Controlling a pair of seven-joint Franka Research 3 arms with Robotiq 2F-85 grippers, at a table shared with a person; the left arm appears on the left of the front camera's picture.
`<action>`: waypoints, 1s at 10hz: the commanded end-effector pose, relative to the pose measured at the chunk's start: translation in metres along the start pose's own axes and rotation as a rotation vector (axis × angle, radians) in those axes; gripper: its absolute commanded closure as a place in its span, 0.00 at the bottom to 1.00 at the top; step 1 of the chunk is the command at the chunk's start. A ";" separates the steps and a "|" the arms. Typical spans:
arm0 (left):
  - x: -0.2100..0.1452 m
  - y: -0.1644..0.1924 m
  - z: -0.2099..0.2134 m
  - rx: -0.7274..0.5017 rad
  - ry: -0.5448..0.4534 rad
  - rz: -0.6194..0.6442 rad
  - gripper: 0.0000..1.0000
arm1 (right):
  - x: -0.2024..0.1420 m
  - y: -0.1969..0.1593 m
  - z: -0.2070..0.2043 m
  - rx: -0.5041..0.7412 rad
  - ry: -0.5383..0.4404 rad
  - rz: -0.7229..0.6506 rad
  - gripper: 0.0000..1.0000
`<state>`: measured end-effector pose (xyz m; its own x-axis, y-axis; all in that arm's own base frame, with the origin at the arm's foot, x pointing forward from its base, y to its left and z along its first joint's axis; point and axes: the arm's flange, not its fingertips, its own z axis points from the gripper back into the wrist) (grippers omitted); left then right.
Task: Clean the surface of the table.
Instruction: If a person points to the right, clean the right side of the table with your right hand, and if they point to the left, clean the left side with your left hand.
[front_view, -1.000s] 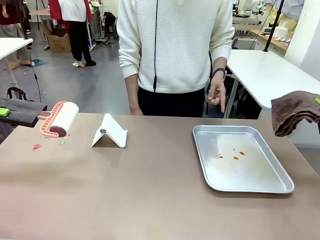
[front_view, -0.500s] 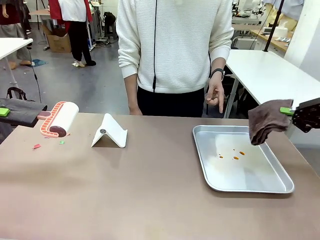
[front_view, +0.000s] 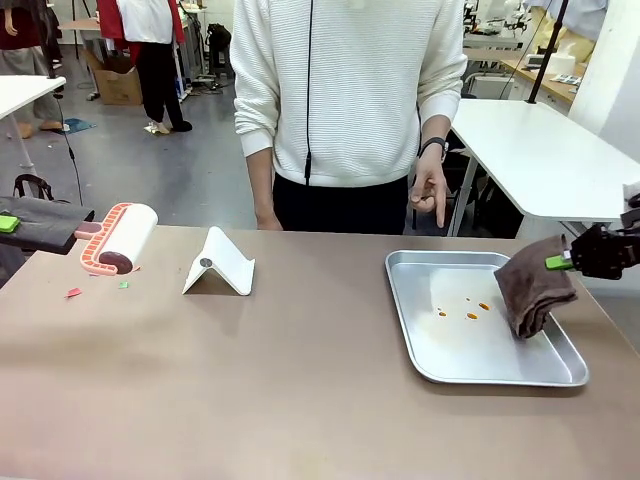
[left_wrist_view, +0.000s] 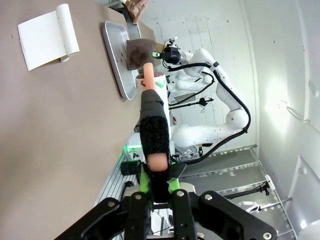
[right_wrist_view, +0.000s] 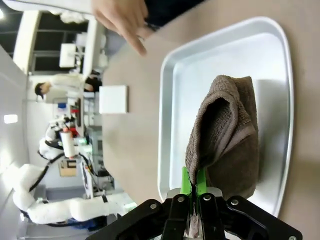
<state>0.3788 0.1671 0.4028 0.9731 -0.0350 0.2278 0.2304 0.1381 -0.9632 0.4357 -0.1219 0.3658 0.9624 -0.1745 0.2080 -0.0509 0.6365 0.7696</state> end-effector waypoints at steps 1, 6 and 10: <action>-0.003 -0.003 0.001 -0.009 0.005 -0.022 1.00 | 0.016 -0.002 -0.017 -0.043 0.032 -0.029 0.97; -0.003 -0.003 0.001 -0.009 0.005 -0.022 1.00 | 0.034 -0.018 -0.110 -0.029 0.087 -0.088 0.97; -0.003 -0.003 0.001 -0.009 0.005 -0.022 1.00 | 0.024 0.001 -0.156 -0.009 0.209 -0.028 0.97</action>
<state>0.3789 0.1672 0.4028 0.9731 -0.0352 0.2277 0.2304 0.1383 -0.9632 0.4970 -0.0173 0.2738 0.9960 -0.0703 0.0560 0.0022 0.6416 0.7670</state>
